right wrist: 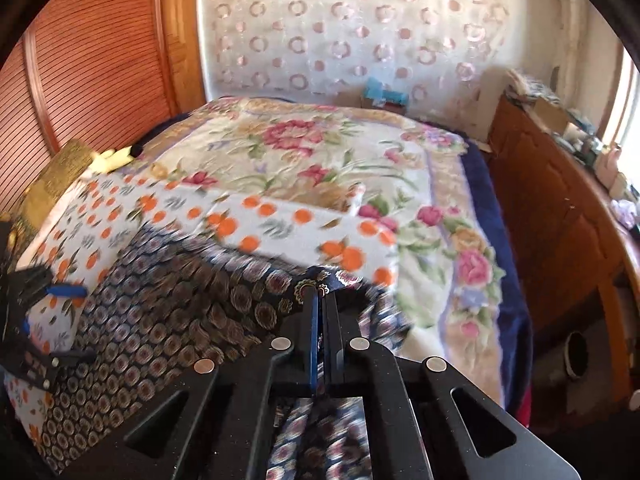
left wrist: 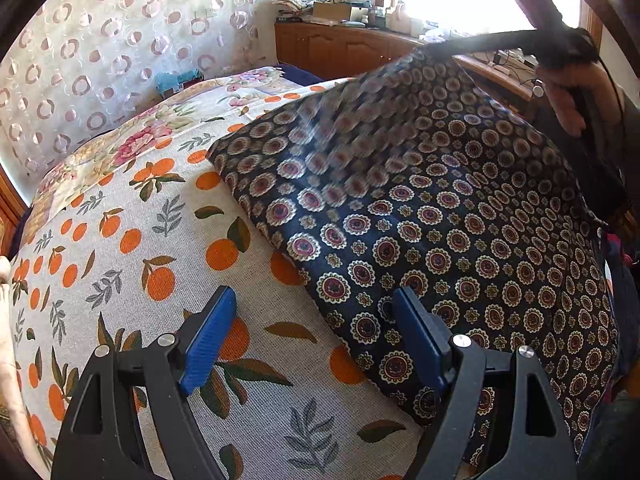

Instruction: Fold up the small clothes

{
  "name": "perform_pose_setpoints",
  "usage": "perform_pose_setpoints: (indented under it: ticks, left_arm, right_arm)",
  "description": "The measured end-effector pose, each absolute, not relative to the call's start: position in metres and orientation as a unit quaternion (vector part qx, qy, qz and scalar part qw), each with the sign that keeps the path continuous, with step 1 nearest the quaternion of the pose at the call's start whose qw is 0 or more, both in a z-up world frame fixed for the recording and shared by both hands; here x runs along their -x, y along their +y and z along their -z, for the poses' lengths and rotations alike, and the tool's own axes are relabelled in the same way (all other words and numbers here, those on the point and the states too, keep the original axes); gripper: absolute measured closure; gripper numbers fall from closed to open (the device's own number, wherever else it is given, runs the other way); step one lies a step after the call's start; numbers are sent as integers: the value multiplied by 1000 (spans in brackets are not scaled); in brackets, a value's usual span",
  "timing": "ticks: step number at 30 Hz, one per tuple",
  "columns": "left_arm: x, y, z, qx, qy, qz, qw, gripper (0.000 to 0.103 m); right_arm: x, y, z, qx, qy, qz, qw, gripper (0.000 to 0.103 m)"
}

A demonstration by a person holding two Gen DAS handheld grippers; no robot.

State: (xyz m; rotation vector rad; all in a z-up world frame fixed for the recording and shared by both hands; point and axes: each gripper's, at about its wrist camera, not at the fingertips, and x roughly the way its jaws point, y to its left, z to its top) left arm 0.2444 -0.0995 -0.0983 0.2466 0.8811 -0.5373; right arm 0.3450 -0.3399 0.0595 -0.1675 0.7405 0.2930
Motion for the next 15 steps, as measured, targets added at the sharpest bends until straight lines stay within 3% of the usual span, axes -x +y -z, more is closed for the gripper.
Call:
perform_pose_setpoints:
  ticks: [3, 8, 11, 13, 15]
  left_arm:
    - [-245, -99, 98, -118, 421, 257, 862, 22]
    - [-246, -99, 98, -119, 420, 256, 862, 22]
    - [-246, -99, 97, -119, 420, 255, 863, 22]
    - [-244, -97, 95, -116, 418, 249, 866, 22]
    - [-240, -94, 91, -108, 417, 247, 868, 22]
  right_arm:
    - [-361, -355, -59, 80, 363, -91, 924, 101]
    - [-365, -369, -47, 78, 372, -16, 925, 91]
    - [-337, -368, -51, 61, 358, -41, 931, 77]
    - [-311, -367, -52, 55, 350, -61, 933, 58]
    - [-282, -368, -50, 45, 349, -80, 933, 54]
